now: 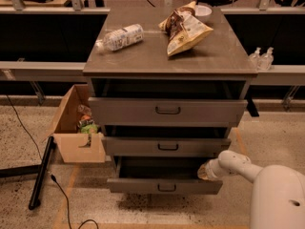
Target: Open bottom drawer
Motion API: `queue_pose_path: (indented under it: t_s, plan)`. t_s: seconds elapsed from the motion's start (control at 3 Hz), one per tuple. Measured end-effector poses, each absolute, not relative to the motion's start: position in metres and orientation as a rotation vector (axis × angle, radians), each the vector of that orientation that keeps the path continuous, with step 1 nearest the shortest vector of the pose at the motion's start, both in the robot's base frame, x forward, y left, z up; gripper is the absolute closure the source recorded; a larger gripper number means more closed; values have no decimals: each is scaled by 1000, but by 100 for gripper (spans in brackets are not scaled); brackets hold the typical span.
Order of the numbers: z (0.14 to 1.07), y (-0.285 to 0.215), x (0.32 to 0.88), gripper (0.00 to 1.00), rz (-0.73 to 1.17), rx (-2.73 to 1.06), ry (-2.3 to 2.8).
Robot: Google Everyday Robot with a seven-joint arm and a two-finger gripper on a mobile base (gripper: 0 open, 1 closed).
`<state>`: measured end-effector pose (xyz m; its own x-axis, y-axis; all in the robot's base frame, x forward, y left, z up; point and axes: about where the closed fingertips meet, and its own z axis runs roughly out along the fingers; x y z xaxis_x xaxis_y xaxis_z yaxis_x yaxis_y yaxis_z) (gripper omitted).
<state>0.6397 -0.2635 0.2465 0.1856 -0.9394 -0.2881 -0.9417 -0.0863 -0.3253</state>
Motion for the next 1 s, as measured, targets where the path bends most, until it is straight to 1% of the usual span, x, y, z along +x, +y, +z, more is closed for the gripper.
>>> queue_pose_path:
  t_s: [1.0]
  plan:
    - [220,-255,667,100,-75,-1935,1790]
